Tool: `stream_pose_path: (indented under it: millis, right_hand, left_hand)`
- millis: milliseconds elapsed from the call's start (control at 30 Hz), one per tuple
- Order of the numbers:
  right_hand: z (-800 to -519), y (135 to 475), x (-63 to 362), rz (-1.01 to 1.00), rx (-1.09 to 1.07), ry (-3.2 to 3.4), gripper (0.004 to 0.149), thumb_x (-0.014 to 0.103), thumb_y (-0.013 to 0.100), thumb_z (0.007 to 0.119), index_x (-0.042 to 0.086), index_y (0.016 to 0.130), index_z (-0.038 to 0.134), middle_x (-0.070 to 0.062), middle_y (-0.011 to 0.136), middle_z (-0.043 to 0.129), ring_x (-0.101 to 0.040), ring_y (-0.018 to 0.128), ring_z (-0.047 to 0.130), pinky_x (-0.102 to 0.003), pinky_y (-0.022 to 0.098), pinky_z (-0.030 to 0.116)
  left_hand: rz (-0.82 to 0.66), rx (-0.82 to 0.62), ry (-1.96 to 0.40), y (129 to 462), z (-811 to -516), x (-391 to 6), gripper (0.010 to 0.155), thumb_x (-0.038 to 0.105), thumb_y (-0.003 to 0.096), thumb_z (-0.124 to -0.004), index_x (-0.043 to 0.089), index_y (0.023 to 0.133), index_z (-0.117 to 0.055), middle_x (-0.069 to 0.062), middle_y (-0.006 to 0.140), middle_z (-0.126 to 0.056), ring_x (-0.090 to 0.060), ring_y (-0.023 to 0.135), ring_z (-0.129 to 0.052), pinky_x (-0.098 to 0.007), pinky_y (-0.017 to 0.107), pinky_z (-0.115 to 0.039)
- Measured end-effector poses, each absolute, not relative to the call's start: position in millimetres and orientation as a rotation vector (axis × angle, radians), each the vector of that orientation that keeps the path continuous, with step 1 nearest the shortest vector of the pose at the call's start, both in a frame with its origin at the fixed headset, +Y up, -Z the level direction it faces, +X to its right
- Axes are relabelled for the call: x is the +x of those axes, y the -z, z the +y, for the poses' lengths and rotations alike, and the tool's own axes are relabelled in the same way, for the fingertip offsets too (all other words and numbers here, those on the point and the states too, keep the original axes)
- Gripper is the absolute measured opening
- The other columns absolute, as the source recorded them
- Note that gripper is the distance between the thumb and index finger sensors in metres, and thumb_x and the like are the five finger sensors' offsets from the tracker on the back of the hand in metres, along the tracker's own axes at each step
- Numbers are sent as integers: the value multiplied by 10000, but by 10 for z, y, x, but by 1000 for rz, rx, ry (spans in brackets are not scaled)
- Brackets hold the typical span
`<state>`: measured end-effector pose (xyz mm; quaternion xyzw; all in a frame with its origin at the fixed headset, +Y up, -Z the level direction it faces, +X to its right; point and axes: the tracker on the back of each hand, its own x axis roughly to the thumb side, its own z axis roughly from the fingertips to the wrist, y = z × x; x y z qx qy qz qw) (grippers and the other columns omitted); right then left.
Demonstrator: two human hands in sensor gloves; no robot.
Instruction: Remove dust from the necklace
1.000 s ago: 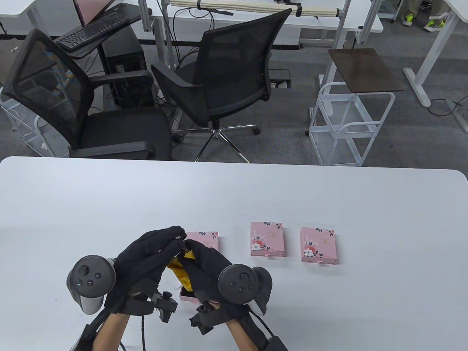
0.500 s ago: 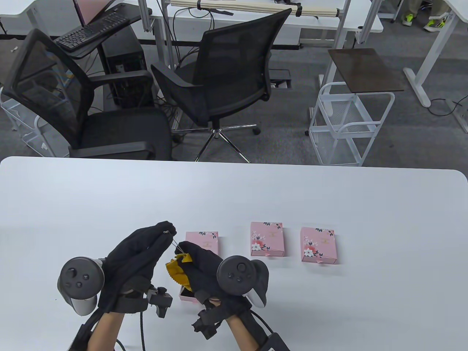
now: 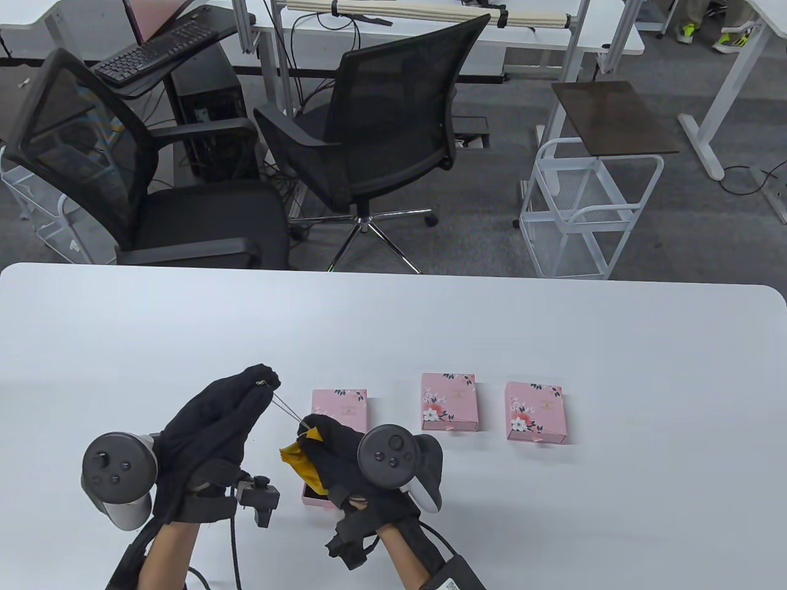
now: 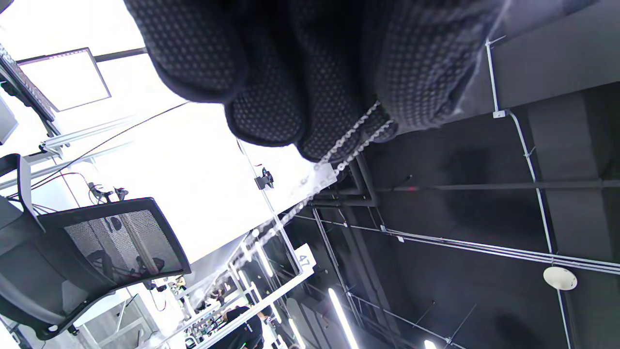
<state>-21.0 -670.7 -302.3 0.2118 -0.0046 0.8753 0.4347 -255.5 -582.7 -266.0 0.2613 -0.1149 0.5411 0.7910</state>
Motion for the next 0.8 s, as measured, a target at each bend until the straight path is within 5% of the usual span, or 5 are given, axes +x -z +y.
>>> stream_pose_path:
  millis: [167, 367, 567, 800]
  right_hand:
    - [-6804, 3058, -239, 50, 553, -2235, 437, 250, 649, 714, 67, 1042, 665, -156, 853, 883, -410, 681, 900, -529, 563, 749]
    - [-6904, 3064, -283, 104, 520, -2249, 440, 331, 657, 708, 44, 990, 730, -118, 702, 944, -352, 541, 944, -501, 499, 786]
    - [-6941, 3048, -355, 118, 567, -2336, 434, 272, 646, 718, 88, 1037, 677, -150, 830, 891, -391, 646, 906, -517, 545, 759]
    - [-7009, 3064, -382, 180, 587, -2416, 433, 273, 638, 751, 80, 1022, 702, -147, 798, 916, -375, 609, 924, -509, 530, 771]
  left_hand:
    - [-239, 586, -1179, 2648, -5810, -2610, 353, 453, 540, -907, 305, 858, -939, 12, 810, -1046, -222, 748, -982, -440, 541, -848]
    - [-232, 602, -1199, 2644, -5796, -2648, 352, 453, 540, -906, 304, 857, -939, 11, 807, -1048, -218, 746, -982, -438, 540, -849]
    - [-222, 609, -1193, 2640, -5784, -2688, 350, 452, 542, -906, 307, 859, -937, 11, 811, -1046, -220, 747, -981, -436, 541, -848]
    - [-214, 617, -1200, 2628, -5766, -2732, 353, 454, 540, -906, 307, 859, -937, 14, 810, -1046, -218, 749, -980, -436, 542, -847]
